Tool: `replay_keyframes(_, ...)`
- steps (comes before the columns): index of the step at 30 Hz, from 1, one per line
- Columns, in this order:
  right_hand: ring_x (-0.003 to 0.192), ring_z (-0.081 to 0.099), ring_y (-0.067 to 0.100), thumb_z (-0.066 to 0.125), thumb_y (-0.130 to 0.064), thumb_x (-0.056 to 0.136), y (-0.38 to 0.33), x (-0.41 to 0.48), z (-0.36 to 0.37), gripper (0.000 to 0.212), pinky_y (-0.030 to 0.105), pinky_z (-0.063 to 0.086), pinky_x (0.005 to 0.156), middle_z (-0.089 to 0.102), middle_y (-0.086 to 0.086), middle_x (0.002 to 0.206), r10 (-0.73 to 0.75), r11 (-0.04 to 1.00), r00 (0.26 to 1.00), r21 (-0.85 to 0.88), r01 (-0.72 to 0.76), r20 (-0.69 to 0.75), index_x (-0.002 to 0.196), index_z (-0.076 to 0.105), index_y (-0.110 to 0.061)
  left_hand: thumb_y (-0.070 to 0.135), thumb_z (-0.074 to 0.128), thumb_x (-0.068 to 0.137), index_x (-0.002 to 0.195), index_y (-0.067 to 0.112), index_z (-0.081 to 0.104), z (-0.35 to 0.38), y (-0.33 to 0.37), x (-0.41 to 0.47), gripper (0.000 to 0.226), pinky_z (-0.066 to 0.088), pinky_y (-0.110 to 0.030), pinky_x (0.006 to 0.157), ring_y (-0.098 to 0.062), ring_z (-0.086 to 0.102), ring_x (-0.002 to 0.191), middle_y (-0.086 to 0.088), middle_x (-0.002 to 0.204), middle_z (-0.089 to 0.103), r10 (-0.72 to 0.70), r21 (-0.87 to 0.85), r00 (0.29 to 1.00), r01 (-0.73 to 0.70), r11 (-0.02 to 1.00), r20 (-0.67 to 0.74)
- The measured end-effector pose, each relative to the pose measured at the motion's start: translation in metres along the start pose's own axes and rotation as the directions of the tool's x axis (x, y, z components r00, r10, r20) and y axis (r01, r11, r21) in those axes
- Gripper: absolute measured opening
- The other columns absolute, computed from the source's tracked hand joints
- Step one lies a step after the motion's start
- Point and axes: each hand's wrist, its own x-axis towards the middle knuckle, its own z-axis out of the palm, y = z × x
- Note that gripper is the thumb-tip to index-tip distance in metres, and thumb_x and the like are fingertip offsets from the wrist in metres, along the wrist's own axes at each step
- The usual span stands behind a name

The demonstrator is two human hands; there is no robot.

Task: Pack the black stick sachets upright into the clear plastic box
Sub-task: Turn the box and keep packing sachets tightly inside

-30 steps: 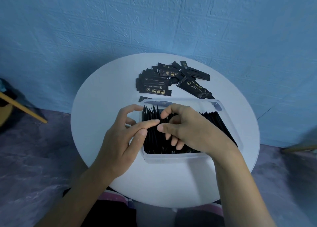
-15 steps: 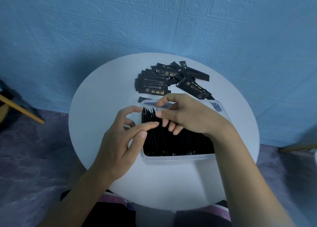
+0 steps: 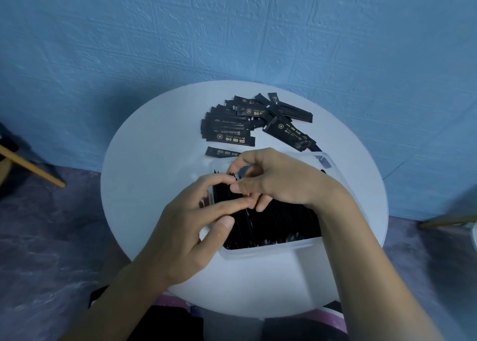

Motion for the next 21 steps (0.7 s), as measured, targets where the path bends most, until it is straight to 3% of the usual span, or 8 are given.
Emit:
replay_keyframes(4,0.063,0.066,0.018,0.064,-0.010,0.098,-0.006,-0.004,-0.013,0.019,0.023,0.056,0.056,0.067,0.011,0.078,0.029,0.998,0.999,-0.050,-0.027,0.033,0.116,0.062,-0.006,0.032,0.042,0.099,0.117,0.026,0.074,0.007,0.002,-0.001,0.037,0.038,-0.015,0.076,-0.001,0.052,0.078,0.009,0.141,0.048,-0.048,-0.082,0.999,0.048,0.995,0.000)
replay_keyframes(7,0.057,0.062,0.013,0.061,-0.006,0.099,-0.016,0.004,-0.037,0.008,0.021,0.053,0.052,0.068,0.007,0.074,-0.067,0.992,0.990,-0.111,0.053,-0.126,0.104,0.066,-0.007,0.030,0.042,0.098,0.114,0.025,0.074,0.007,0.001,-0.002,0.036,0.038,-0.015,0.074,-0.006,0.050,0.073,0.010,0.141,0.048,-0.066,-0.099,0.998,0.065,0.993,0.001)
replay_keyframes(10,0.057,0.059,0.009,0.063,-0.002,0.094,-0.025,0.017,-0.060,0.010,0.019,0.050,0.052,0.069,0.006,0.074,-0.180,0.953,0.961,-0.278,0.118,-0.212,0.098,0.070,-0.008,0.029,0.043,0.097,0.114,0.026,0.075,0.006,0.000,-0.002,0.036,0.039,-0.016,0.075,-0.008,0.050,0.077,0.008,0.143,0.047,-0.077,-0.101,0.997,0.075,0.992,-0.016)
replay_keyframes(14,0.066,0.060,0.011,0.074,-0.016,0.089,-0.020,0.050,-0.074,0.012,0.010,0.044,0.050,0.071,0.001,0.085,-0.059,0.833,0.992,-0.553,-0.011,-0.109,0.101,0.073,-0.020,0.028,0.043,0.096,0.114,0.028,0.075,0.006,-0.002,-0.002,0.037,0.040,-0.020,0.080,-0.011,0.052,0.084,0.006,0.147,0.044,-0.099,-0.104,0.994,0.095,0.990,-0.039)
replay_keyframes(17,0.072,0.062,0.019,0.075,-0.025,0.089,-0.006,0.075,-0.076,0.019,0.018,0.046,0.055,0.071,0.009,0.096,0.085,0.770,0.996,-0.634,-0.078,-0.021,0.107,0.069,-0.024,0.028,0.043,0.096,0.113,0.028,0.076,0.006,-0.001,-0.002,0.037,0.039,-0.020,0.081,-0.009,0.051,0.086,0.006,0.147,0.044,-0.107,-0.110,0.993,0.102,0.989,-0.040)
replay_keyframes(21,0.069,0.058,0.016,0.074,-0.027,0.090,0.001,0.095,-0.067,0.022,0.024,0.048,0.057,0.065,-0.002,0.077,0.042,0.786,0.999,-0.617,-0.039,-0.010,0.107,0.070,-0.015,0.030,0.042,0.097,0.112,0.028,0.076,0.006,0.000,-0.001,0.037,0.039,-0.019,0.081,-0.007,0.050,0.085,0.007,0.147,0.045,-0.111,-0.108,0.993,0.106,0.989,-0.044)
